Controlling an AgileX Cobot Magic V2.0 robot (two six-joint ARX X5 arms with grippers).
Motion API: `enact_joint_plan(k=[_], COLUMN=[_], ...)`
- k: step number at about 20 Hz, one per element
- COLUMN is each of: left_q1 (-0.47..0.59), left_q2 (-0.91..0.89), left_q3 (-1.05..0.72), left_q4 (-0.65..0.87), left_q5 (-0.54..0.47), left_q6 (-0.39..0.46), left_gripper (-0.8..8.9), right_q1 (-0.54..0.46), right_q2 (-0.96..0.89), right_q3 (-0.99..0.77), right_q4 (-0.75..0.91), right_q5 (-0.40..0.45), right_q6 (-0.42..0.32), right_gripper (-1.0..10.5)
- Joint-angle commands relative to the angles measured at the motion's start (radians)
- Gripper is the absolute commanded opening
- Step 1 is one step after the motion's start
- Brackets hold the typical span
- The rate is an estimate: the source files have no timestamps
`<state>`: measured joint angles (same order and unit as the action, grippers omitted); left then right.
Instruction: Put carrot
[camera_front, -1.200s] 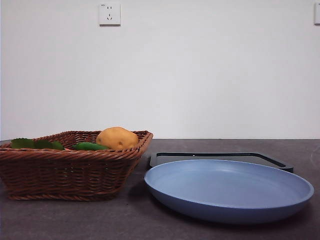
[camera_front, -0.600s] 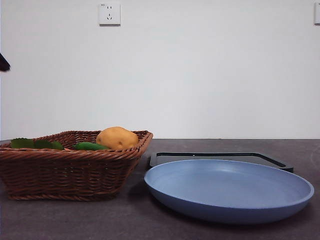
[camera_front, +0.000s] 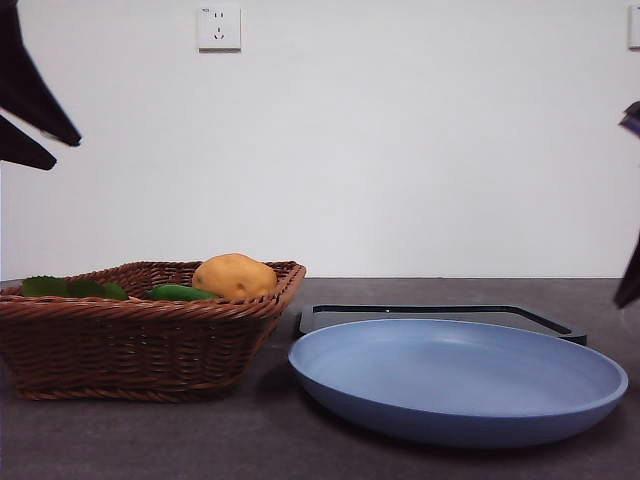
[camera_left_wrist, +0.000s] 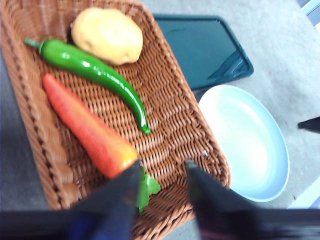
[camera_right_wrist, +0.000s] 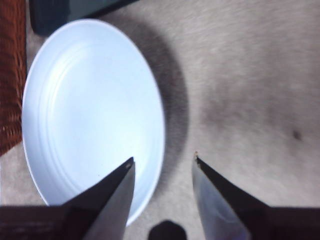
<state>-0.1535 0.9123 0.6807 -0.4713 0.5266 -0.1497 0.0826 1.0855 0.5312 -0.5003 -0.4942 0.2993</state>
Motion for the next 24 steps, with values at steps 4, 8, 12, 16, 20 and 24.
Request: enact_joint_plan(k=[4,8,12,16,20,24], left_q1=[-0.004,-0.004,-0.004,-0.017,-0.086,-0.194], left_q2=[0.007,0.007,0.007,0.008,0.036,0.169], left_q3=[0.012,0.012,0.012,0.012,0.021,0.129], left_q4=[0.029,0.028,0.028,0.029,0.04,-0.05], left_q5=[0.001,0.0,0.0,0.002,-0.083,-0.31], left_q6=[-0.016,-0.016,-0.016,-0.016,-0.068,-0.064], left_gripper=[2.62,2.62,2.62,3.7,3.75,3.75], right_q1=[0.085,0.119,0.123,0.123,0.122,0.122], right_q2=[0.15,0.229,0.231,0.184,0.056,-0.057], right_q3=[0.014,0.014,0.014,0.014,0.014,0.014], right_q4=[0.128,0.19,0.203,0.175,0.071,0.027], right_q5=[0.081,0.079,0.08,0.075,0.082,0.088], right_q6=[0.048,0.069,0.098,0.109,0.101,0.092], right_gripper=[2.1,1.3,0.0,0.0,0.0,0.0])
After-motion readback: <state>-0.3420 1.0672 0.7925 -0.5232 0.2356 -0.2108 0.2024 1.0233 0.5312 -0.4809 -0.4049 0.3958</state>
